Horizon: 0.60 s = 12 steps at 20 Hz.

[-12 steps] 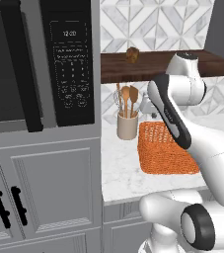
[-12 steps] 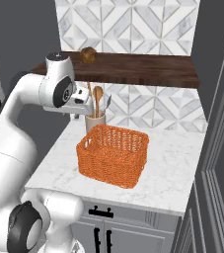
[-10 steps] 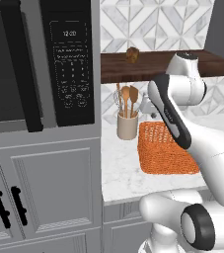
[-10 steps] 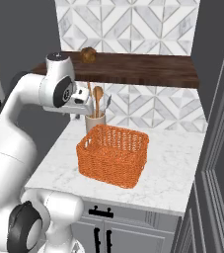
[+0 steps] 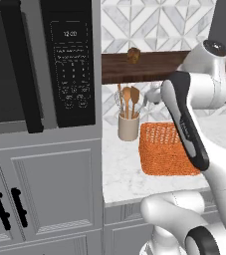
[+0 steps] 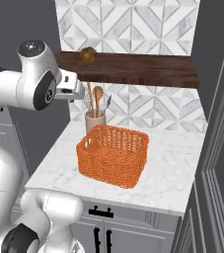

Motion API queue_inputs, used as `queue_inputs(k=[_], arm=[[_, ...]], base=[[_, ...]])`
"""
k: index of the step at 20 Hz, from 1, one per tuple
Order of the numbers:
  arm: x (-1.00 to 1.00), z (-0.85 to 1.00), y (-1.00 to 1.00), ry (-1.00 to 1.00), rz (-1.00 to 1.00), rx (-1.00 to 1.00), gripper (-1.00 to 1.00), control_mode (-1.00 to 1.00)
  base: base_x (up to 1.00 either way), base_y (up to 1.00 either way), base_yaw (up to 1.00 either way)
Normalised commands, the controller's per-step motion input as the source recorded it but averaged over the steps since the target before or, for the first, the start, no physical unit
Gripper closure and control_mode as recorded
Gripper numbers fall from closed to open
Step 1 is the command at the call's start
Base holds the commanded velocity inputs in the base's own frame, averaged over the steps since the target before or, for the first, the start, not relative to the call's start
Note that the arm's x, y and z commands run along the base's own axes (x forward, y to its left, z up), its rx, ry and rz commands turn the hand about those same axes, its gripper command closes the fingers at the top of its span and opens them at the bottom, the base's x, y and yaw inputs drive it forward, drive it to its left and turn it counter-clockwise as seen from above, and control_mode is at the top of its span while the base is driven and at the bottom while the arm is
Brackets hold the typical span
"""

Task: Open the cabinet, pick up the bread from the cabinet and place it in the basket. Then move the basket to the dining counter.

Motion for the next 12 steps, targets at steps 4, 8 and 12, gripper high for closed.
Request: queue_inputs(k=[4, 8, 12], arm=[[-0.06, 0.90, 0.32, -0.19, 0.00, 0.00, -1.00, -1.00], [0.17, 0.64, 0.07, -0.03, 0.00, 0.00, -1.00, -1.00], [0.54, 0.36, 0.00, 0.00, -0.01, 0.00, -1.00, -1.00]], base=[[0.00, 0.00, 0.00], [0.00, 0.00, 0.00], [0.00, 0.00, 0.00]])
